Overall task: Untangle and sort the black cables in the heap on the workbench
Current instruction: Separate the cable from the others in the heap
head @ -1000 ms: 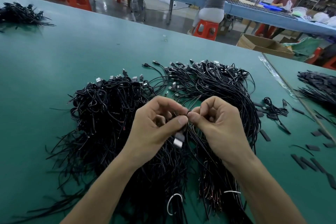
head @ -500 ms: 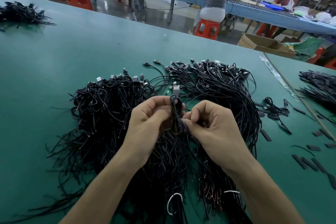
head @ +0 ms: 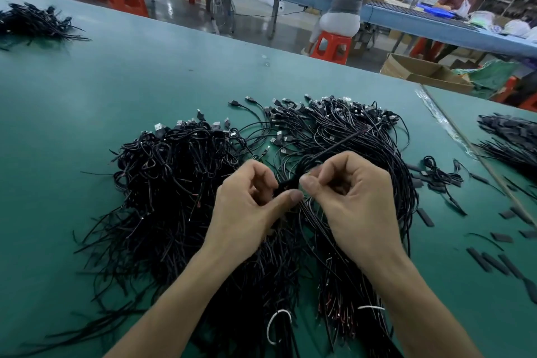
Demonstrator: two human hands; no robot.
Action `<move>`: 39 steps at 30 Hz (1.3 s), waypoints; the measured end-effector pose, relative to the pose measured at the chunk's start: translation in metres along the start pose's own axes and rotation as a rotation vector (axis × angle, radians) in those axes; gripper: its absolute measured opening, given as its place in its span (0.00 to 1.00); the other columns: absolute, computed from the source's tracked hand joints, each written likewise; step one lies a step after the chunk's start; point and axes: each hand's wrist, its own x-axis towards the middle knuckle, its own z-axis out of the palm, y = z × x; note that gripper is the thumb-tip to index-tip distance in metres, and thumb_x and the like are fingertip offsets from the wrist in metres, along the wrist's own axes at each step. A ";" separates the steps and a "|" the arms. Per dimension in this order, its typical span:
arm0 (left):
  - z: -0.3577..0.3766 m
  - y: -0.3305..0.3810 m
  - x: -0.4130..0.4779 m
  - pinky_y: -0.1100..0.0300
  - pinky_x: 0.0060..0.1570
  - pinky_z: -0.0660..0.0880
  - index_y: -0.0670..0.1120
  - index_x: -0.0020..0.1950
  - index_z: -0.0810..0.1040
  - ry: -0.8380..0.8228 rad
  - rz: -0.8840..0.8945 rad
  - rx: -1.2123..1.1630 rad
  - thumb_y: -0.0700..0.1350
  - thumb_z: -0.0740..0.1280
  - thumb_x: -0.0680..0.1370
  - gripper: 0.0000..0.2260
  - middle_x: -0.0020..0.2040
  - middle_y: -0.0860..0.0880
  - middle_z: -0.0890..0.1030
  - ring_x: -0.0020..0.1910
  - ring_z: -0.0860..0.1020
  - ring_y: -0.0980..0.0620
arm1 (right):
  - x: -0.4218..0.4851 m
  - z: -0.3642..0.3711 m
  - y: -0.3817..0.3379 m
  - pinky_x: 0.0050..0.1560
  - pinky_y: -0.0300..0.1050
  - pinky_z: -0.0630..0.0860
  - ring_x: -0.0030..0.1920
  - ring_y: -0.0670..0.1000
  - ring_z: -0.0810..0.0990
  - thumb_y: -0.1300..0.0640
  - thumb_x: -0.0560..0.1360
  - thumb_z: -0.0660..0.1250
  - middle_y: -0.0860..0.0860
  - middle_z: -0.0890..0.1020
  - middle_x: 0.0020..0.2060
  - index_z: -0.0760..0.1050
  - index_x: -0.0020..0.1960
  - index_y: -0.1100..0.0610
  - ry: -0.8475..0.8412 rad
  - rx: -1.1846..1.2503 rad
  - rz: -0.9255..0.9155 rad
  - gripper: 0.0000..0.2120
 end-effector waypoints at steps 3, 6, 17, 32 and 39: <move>0.002 0.004 0.000 0.62 0.27 0.75 0.50 0.39 0.78 -0.051 -0.144 -0.113 0.57 0.76 0.68 0.13 0.32 0.49 0.82 0.27 0.79 0.53 | -0.003 0.006 -0.002 0.42 0.37 0.79 0.39 0.47 0.84 0.66 0.71 0.75 0.46 0.84 0.37 0.74 0.37 0.52 -0.002 0.046 -0.031 0.15; 0.001 0.007 0.003 0.59 0.36 0.81 0.42 0.47 0.81 -0.086 -0.216 -0.325 0.43 0.73 0.75 0.06 0.39 0.42 0.85 0.37 0.85 0.48 | -0.001 0.008 -0.002 0.42 0.40 0.81 0.39 0.48 0.84 0.67 0.71 0.75 0.47 0.84 0.38 0.73 0.37 0.52 -0.045 0.108 -0.010 0.15; -0.027 0.012 0.011 0.61 0.48 0.79 0.49 0.54 0.85 -0.297 -0.041 -0.285 0.41 0.78 0.69 0.15 0.48 0.45 0.87 0.48 0.85 0.49 | -0.004 0.013 0.008 0.36 0.37 0.76 0.33 0.45 0.76 0.71 0.71 0.73 0.50 0.78 0.32 0.74 0.34 0.51 -0.255 0.376 0.288 0.18; -0.077 -0.026 0.035 0.60 0.61 0.76 0.47 0.64 0.80 0.471 -0.070 0.469 0.36 0.74 0.75 0.18 0.54 0.50 0.84 0.51 0.82 0.59 | -0.002 0.019 0.070 0.57 0.43 0.76 0.54 0.48 0.79 0.53 0.81 0.64 0.49 0.82 0.55 0.77 0.64 0.56 -0.322 -0.635 0.348 0.14; -0.069 -0.041 0.032 0.63 0.67 0.65 0.43 0.66 0.79 0.301 -0.033 0.742 0.34 0.65 0.80 0.16 0.70 0.45 0.76 0.66 0.77 0.47 | -0.001 0.036 0.079 0.44 0.43 0.68 0.51 0.53 0.77 0.50 0.83 0.59 0.53 0.78 0.54 0.70 0.62 0.57 -0.177 -0.833 0.343 0.13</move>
